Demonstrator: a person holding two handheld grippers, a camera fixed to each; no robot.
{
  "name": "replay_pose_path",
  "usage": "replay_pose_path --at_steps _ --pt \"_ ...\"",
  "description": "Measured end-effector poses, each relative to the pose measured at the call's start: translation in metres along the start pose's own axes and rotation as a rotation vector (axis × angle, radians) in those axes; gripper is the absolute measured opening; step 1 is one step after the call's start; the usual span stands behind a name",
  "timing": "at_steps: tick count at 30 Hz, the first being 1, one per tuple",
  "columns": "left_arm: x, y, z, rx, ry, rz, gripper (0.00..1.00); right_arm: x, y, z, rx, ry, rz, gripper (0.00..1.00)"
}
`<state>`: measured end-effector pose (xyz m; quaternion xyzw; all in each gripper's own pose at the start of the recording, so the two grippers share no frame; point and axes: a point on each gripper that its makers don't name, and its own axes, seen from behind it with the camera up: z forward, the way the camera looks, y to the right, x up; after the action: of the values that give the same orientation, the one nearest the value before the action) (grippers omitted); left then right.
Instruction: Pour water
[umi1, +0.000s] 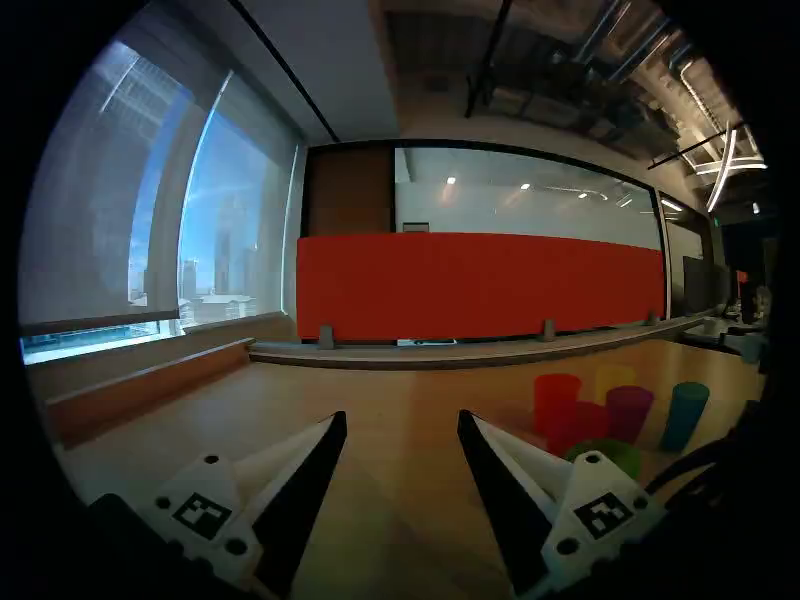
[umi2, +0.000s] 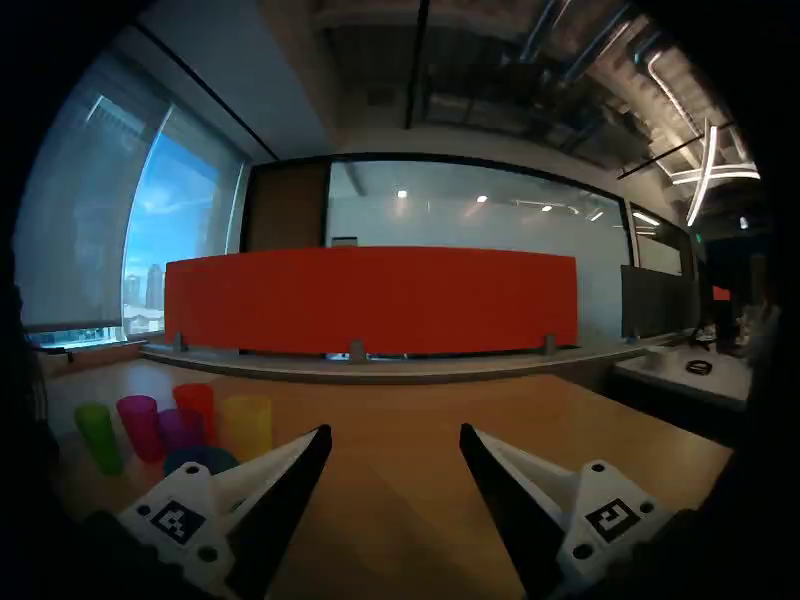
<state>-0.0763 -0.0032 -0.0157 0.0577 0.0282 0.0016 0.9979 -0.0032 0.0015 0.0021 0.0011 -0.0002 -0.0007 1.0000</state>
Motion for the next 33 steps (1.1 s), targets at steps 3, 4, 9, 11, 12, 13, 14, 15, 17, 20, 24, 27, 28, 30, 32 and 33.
replay_pose_path --at_steps 3,4,9,11,12,13,14,15,17,20,24,27,28,30,32,33 --pt "-0.0003 -0.0001 -0.0001 0.0 0.0 0.0 0.82 0.0001 -0.0001 0.0003 0.0 0.0 0.0 0.99" --pt "-0.0005 -0.0001 -0.0001 0.0 0.0 0.0 0.82 0.0002 -0.0002 0.0002 0.0 0.0 0.0 0.99" --pt "-0.0009 -0.0005 -0.0001 0.0 0.0 0.0 0.82 0.0004 -0.0004 -0.0002 0.0 0.0 0.0 0.99" --pt "-0.0009 -0.0008 -0.0001 0.0 0.0 0.0 0.82 0.0001 -0.0006 -0.0003 0.0 0.0 0.0 0.99" --pt "-0.0009 -0.001 -0.0001 0.0 0.0 0.0 0.82 0.0 -0.0006 -0.0004 0.0 0.0 0.0 0.99" --pt "-0.0011 -0.0012 0.0 0.0 0.0 0.0 0.82 0.0001 -0.0007 -0.0004 0.0 0.0 0.0 0.99" --pt "-0.0013 -0.0014 0.0 0.0 0.0 0.0 0.82 0.0001 -0.0008 -0.0005 0.0 0.0 0.0 0.99" --pt "-0.0014 -0.0016 0.0001 0.0 0.0 0.0 0.82 0.0001 -0.0008 -0.0005 0.0 0.0 0.0 0.99" --pt "-0.0013 -0.0016 0.0003 0.0 0.001 0.0 0.82 0.0002 -0.0012 -0.0004 0.0 0.0 0.0 0.99" --pt "-0.0012 -0.0019 0.0004 0.0 0.001 -0.001 0.82 0.0001 -0.0014 -0.0003 0.0 0.0 0.0 0.99" --pt "-0.0008 -0.0019 0.0004 0.0 0.0 -0.001 0.82 0.0004 -0.0009 -0.0003 0.0 0.0 0.0 0.99" --pt "-0.0005 -0.0018 0.0002 0.0 0.0 -0.001 0.82 0.0005 -0.0003 -0.0001 0.0 0.0 0.0 0.99" --pt "-0.0004 -0.0021 0.0002 0.0 0.0 -0.001 0.82 0.0004 -0.0003 0.0 0.0 0.0 0.0 0.99" --pt "-0.0002 -0.0026 0.0003 0.0 0.0 -0.002 0.82 0.0002 -0.0002 0.0002 0.0 0.0 0.0 0.99" --pt "0.0001 -0.0029 0.0004 0.0 0.0 -0.002 0.82 0.0001 -0.0002 0.0002 0.0 0.0 0.0 0.99" --pt "0.0001 -0.003 0.0004 0.0 0.0 -0.002 0.82 0.0001 -0.0002 0.0002 0.0 0.0 0.0 0.99"
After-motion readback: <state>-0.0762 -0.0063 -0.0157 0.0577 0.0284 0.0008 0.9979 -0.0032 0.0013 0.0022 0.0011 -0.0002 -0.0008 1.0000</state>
